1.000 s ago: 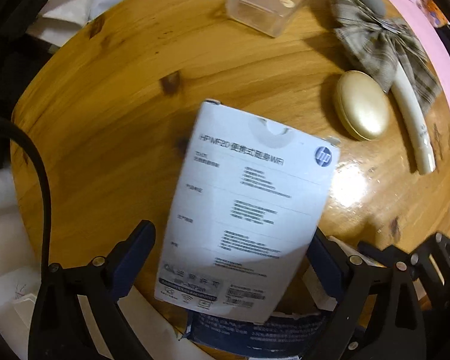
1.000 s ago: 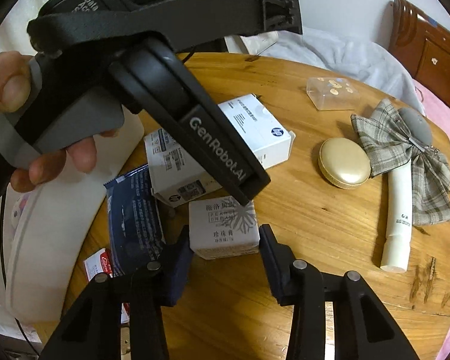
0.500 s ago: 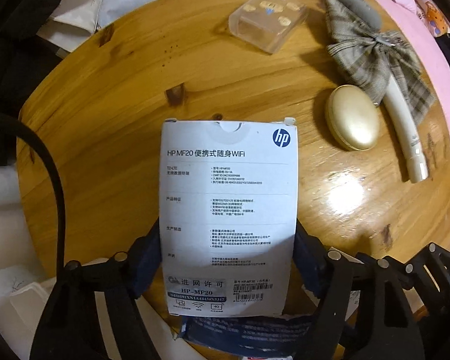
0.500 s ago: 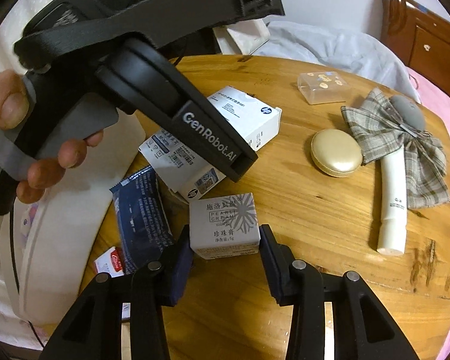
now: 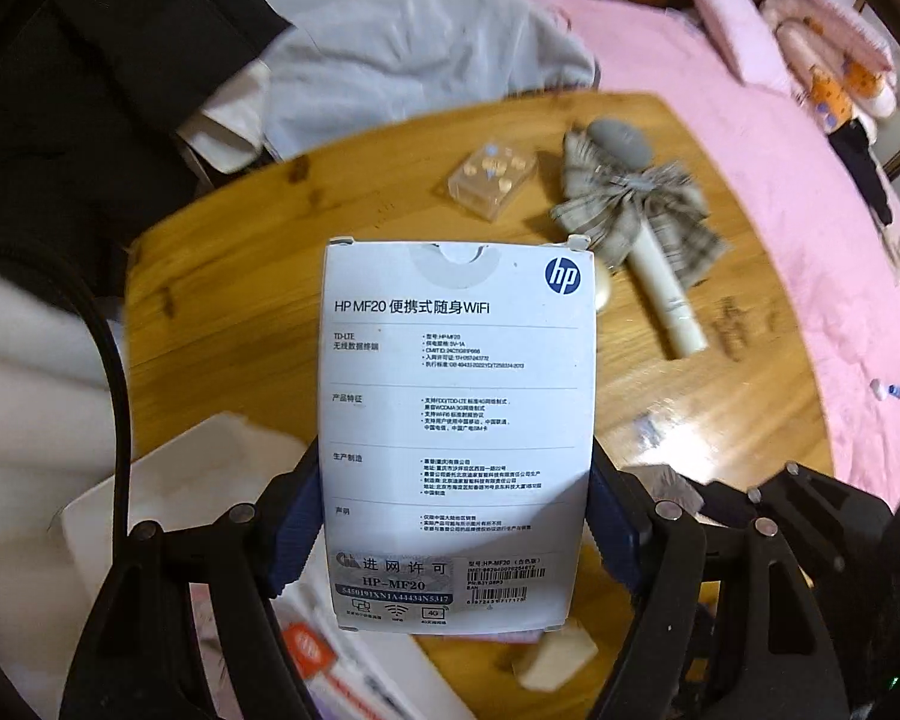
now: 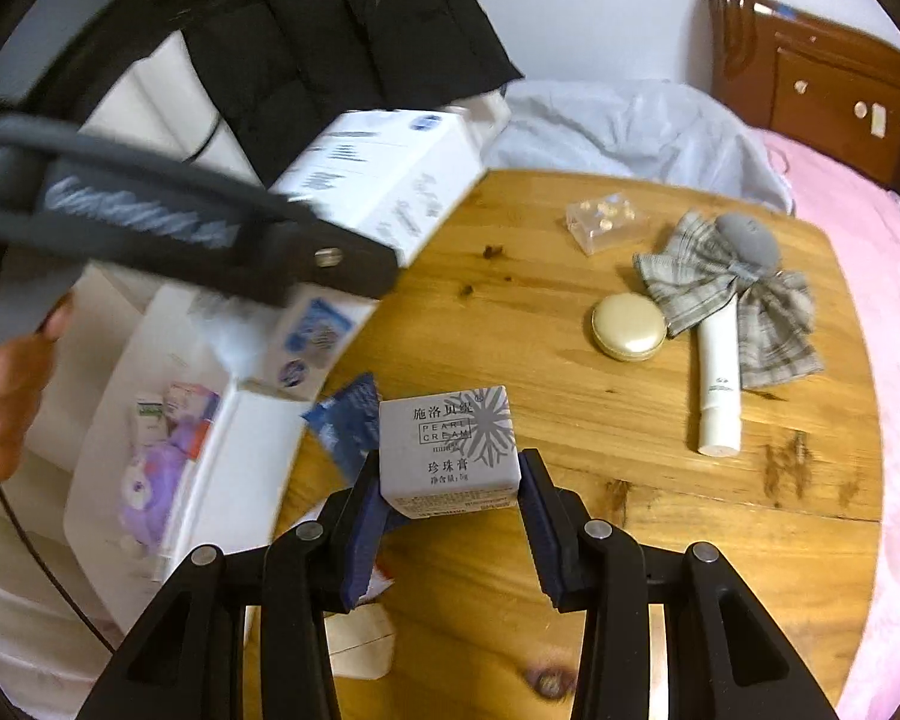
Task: Organize objects
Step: 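Lift the HP box and cream box with both grippers and carry them over the tray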
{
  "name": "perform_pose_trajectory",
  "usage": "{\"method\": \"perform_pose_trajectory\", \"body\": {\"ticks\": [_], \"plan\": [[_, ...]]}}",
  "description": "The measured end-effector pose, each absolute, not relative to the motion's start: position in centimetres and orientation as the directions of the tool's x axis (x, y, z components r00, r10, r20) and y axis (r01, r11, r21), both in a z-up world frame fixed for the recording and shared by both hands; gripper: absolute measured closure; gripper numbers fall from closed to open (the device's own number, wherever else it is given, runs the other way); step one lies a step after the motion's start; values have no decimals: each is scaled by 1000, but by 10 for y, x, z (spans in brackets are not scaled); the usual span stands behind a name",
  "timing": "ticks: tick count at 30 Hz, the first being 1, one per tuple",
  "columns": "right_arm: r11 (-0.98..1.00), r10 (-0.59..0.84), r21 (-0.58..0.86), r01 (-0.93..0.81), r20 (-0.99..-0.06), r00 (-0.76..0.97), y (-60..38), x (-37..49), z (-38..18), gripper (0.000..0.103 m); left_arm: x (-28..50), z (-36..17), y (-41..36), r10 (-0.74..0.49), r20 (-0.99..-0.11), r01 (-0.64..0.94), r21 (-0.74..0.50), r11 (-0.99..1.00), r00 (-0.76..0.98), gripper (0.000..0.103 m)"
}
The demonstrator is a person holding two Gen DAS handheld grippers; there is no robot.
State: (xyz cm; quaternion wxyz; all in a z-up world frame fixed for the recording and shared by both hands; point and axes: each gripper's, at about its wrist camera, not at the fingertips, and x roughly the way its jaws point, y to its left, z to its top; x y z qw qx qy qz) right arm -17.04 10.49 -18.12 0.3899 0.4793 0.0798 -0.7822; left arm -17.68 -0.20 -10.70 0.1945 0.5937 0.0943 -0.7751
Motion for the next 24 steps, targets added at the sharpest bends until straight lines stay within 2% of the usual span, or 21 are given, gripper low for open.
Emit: {"method": "perform_pose_trajectory", "body": {"ticks": [1, 14, 24], "plan": [[-686, -535, 244, 686, -808, -247, 106, -164, -173, 60, -175, -104, -25, -201, -952, 417, 89, -904, -231, 24], [-684, -558, 226, 694, -775, -297, 80, -103, -92, 60, -53, -10, -14, -306, -861, 507, 65, -859, -407, 24], [-677, -549, 192, 711, -775, -313, 28, -56, -55, 60, 26, -6, -40, -385, -827, 653, 29, -757, -410, 24]]}}
